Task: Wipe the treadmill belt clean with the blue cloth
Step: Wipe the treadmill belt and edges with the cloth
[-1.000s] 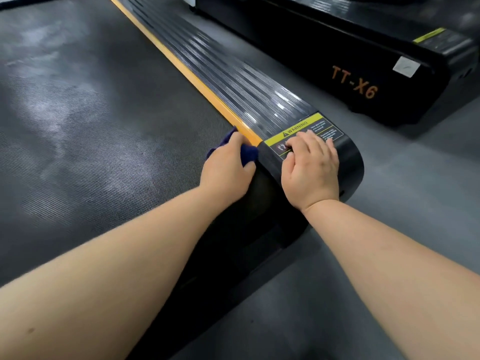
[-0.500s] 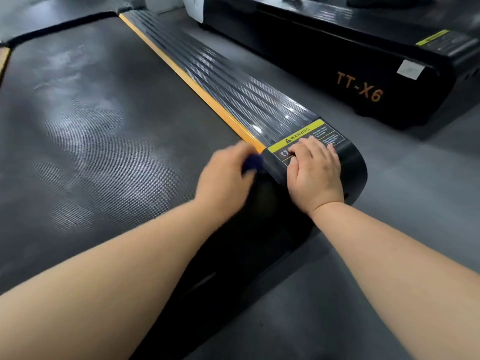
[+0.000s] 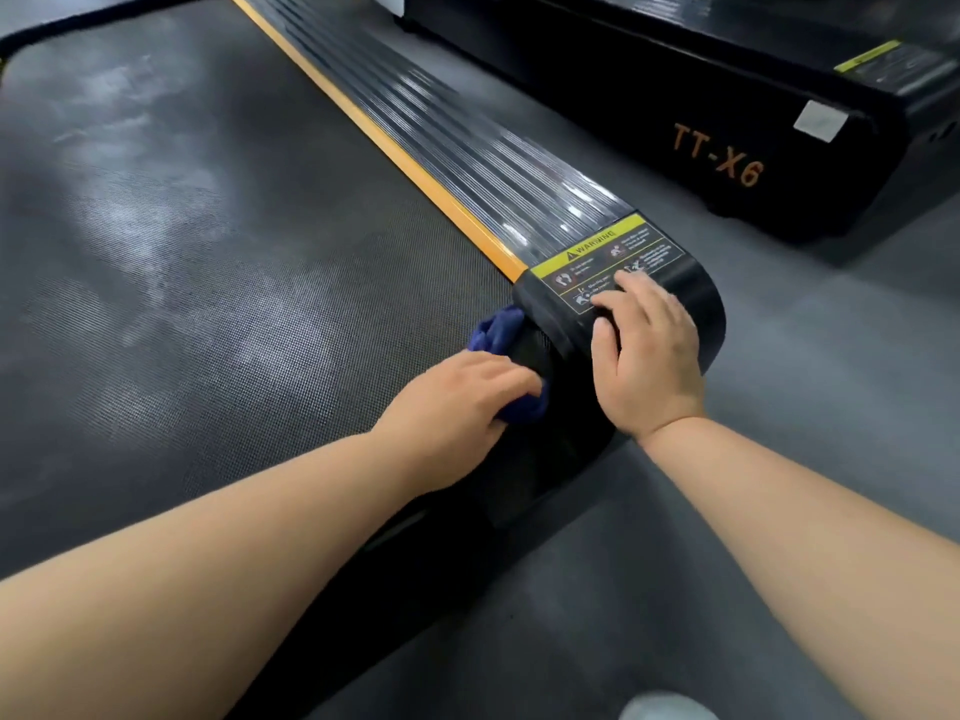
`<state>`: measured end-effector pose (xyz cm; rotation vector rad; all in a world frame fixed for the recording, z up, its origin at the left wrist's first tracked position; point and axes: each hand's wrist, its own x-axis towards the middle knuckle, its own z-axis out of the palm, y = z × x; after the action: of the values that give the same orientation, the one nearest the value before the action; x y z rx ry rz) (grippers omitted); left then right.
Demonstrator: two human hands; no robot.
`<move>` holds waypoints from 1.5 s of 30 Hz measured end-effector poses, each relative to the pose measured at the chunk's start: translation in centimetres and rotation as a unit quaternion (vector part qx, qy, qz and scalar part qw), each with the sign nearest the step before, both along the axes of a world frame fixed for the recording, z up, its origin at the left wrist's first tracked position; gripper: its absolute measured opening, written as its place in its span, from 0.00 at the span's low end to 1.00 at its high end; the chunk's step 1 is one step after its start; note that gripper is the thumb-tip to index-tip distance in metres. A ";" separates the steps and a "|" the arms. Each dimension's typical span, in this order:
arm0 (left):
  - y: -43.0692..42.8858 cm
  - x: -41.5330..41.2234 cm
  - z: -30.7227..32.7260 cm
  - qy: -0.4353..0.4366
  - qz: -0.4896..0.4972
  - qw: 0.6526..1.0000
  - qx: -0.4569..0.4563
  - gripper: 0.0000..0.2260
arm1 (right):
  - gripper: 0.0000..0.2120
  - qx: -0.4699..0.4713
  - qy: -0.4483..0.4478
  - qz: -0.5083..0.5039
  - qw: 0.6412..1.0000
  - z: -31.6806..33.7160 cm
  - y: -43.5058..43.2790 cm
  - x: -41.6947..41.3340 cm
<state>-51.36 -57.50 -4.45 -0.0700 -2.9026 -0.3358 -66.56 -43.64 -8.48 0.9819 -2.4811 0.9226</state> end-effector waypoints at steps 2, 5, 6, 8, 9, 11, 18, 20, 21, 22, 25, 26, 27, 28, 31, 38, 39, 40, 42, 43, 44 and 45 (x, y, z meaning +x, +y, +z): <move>0.2 1.7 -0.3 -0.007 0.019 0.998 0.052 0.22 | 0.15 -0.014 0.027 -0.001 1.000 -0.3 1.3 1.0; 0.9 2.9 -0.4 0.073 0.089 0.983 0.145 0.23 | 0.15 -0.095 -0.107 0.024 0.989 0.8 2.9 3.4; 1.3 2.9 -0.2 0.102 0.102 0.977 0.159 0.22 | 0.14 -0.138 -0.218 0.032 0.966 1.3 3.1 4.5; 2.6 2.3 0.3 0.141 0.104 0.968 0.179 0.19 | 0.13 -0.190 -0.423 0.053 0.884 2.6 3.1 6.5; 3.5 2.0 0.6 0.147 0.102 0.964 0.198 0.18 | 0.13 -0.198 -0.491 0.077 0.845 3.1 3.0 7.3; 5.1 1.4 1.3 0.126 0.116 0.946 0.276 0.18 | 0.14 -0.248 -0.630 0.118 0.727 4.5 2.9 8.4; 3.6 1.3 3.7 0.025 0.137 0.705 0.696 0.23 | 0.10 -0.331 -0.732 0.199 0.561 7.7 2.4 7.9; 1.9 1.6 4.2 0.040 0.167 0.711 0.682 0.20 | 0.10 -0.349 -0.678 0.201 0.614 8.1 1.0 7.4; 0.8 1.9 4.3 0.051 0.197 0.734 0.648 0.19 | 0.09 -0.356 -0.622 0.185 0.672 8.3 0.3 7.1; -0.7 2.4 4.3 0.060 0.236 0.780 0.576 0.17 | 0.09 -0.341 -0.529 0.154 0.761 8.3 -0.6 6.4; -5.8 4.9 3.3 -0.034 0.329 0.931 0.156 0.19 | 0.09 -0.102 -0.127 0.089 0.983 6.7 -3.4 4.4; -7.2 5.9 2.7 -0.089 0.325 0.939 0.073 0.22 | 0.10 -0.005 -0.046 0.102 0.994 5.7 -4.5 4.3; -8.1 6.7 2.1 -0.139 0.316 0.938 0.043 0.24 | 0.13 0.081 -0.012 0.115 0.990 4.4 -5.3 4.6; -8.6 7.3 1.4 -0.175 0.307 0.934 0.045 0.25 | 0.17 0.137 -0.010 0.115 0.984 3.3 -5.9 5.0; -8.8 8.1 -0.3 -0.202 0.302 0.931 0.046 0.26 | 0.21 0.157 -0.032 0.088 0.983 2.2 -6.5 5.2; -9.0 7.9 -0.6 -0.200 0.303 0.930 0.053 0.26 | 0.13 0.157 -0.032 0.054 0.986 3.4 -9.0 5.0; -9.1 8.0 -0.3 -0.194 0.300 0.931 0.079 0.26 | 0.11 0.159 -0.027 0.053 0.986 3.7 -8.9 5.3; -9.3 8.0 0.0 -0.182 0.295 0.931 0.112 0.27 | 0.10 0.147 -0.028 0.057 0.987 3.8 -8.6 5.6; -9.6 8.4 0.6 -0.158 0.288 0.928 0.177 0.26 | 0.08 0.091 -0.048 0.093 0.990 4.0 -7.9 7.3; -9.7 8.6 0.7 -0.149 0.283 0.928 0.192 0.26 | 0.08 0.060 -0.060 0.128 0.988 3.8 -7.5 8.4; -9.7 8.7 0.7 -0.145 0.274 0.931 0.194 0.26 | 0.08 0.046 -0.065 0.170 0.982 3.6 -6.9 9.5; -9.8 8.9 0.6 -0.146 0.267 0.933 0.191 0.27 | 0.10 0.050 -0.051 0.203 0.977 3.3 -6.4 9.9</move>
<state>-42.48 -67.28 -3.88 0.8811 -2.9094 -0.8508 -56.62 -50.02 -5.23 1.5529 -2.4744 0.9929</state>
